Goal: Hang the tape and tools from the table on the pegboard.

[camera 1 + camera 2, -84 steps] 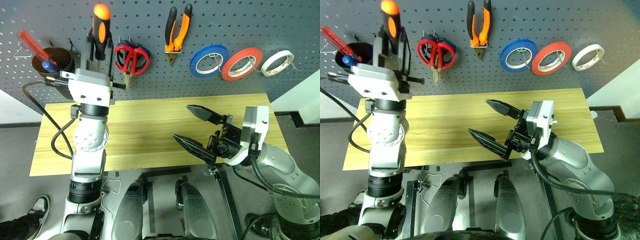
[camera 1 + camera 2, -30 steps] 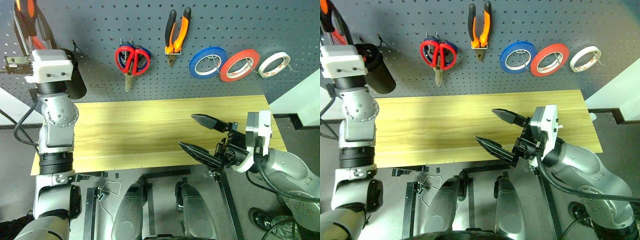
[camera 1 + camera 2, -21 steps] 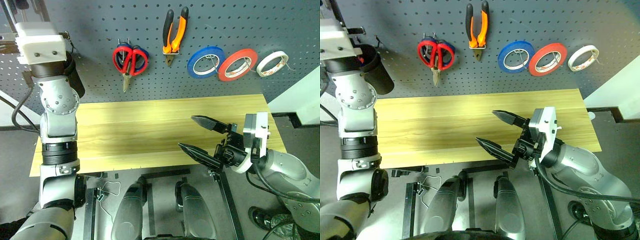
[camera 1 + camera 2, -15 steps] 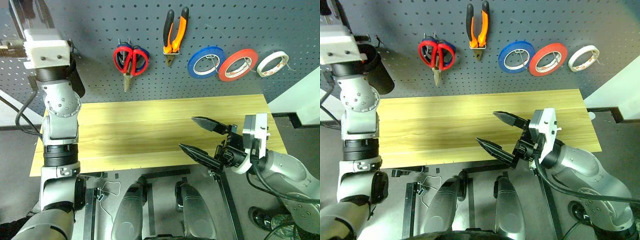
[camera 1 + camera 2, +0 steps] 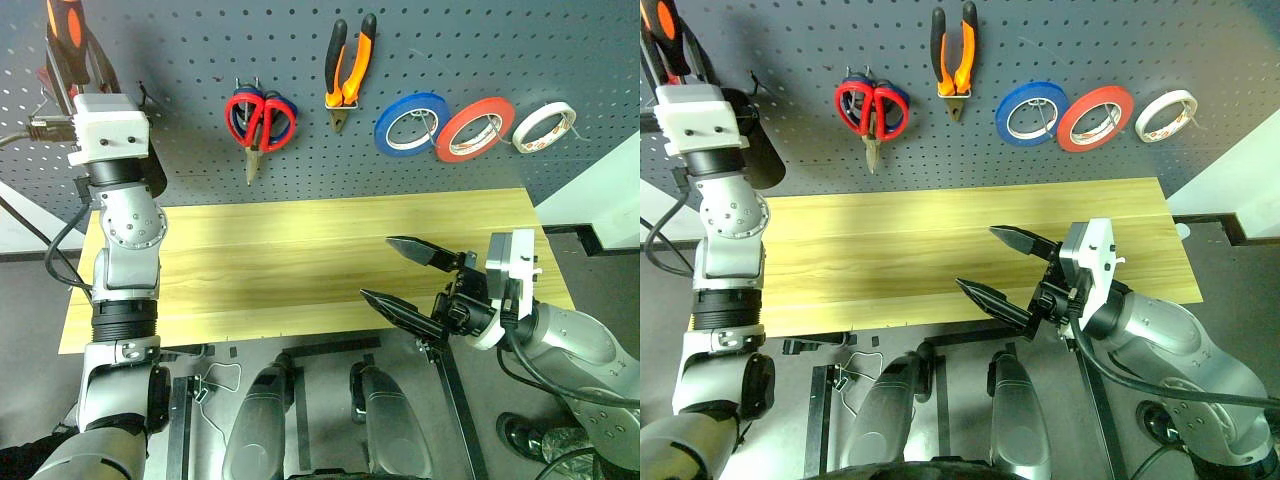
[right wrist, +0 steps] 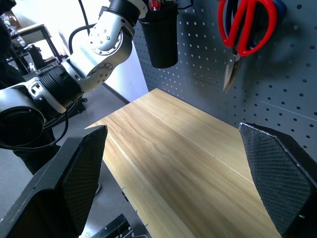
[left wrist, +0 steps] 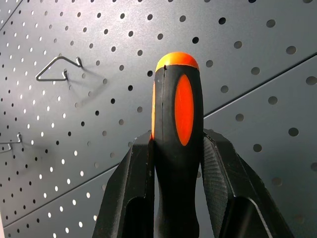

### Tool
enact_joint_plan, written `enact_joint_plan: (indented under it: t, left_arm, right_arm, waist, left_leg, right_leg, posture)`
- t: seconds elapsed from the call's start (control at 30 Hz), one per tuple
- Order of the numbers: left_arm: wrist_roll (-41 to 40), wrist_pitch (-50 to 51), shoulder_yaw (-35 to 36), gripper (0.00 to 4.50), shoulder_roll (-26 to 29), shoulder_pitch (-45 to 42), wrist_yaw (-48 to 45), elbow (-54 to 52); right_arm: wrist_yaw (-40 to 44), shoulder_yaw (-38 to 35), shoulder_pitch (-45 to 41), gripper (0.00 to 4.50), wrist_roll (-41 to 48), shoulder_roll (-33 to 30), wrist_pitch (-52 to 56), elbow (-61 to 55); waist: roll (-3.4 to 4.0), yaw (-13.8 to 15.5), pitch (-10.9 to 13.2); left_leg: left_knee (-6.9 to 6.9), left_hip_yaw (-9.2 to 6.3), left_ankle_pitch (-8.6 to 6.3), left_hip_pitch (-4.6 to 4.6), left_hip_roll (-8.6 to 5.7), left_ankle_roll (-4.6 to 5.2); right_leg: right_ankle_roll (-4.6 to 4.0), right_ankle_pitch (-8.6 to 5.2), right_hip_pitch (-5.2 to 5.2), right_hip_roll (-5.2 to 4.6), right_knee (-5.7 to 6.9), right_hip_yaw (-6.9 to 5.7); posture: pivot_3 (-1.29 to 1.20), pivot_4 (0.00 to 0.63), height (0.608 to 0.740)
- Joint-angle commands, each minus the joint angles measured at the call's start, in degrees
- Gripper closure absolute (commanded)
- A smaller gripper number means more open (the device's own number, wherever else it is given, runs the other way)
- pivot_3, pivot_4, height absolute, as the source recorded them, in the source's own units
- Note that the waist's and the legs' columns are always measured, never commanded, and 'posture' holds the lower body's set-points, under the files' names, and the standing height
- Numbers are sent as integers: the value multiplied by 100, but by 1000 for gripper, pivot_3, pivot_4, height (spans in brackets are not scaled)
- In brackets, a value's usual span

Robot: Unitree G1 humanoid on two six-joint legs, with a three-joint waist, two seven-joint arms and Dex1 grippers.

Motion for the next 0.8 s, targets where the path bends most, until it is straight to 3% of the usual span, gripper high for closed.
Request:
enact_joint_plan:
  t: [0.03,0.4,0.6,0.8]
  left_arm:
    - [-7,74,125,3542,63,-40,63,-373]
    - [173,6,67,27,137,-96,394,-378]
    - [-192,64,-136,27,-156,-290,-10,-1135]
    - [-967,715,-497,27,-653,-638,-899,-2431]
  right_arm:
    - [23,-104,31,0,29,-52,-45,-152]
    - [41,-76,19,0,-6,-47,-48,-128]
    - [169,-12,-45,0,-56,14,-142,-36]
    - [430,53,-265,0,-189,170,-409,149]
  waist:
    - [0,1,0]
    - [0,22,0]
    - [-2,41,-1]
    - [-10,45,-30]
  left_leg:
    - [0,0,0,0,0,0]
    - [0,0,0,0,0,0]
    - [1,0,0,-3,-1,0]
    - [1,-1,1,-4,-4,-1]
  right_leg:
    - [0,0,0,0,0,0]
    - [0,0,0,-1,-1,0]
    - [0,0,0,-10,-3,-1]
    - [1,1,2,0,-4,-2]
  posture:
    - [-81,351,714]
    - [-83,348,714]
    - [-70,325,714]
    - [-29,255,714]
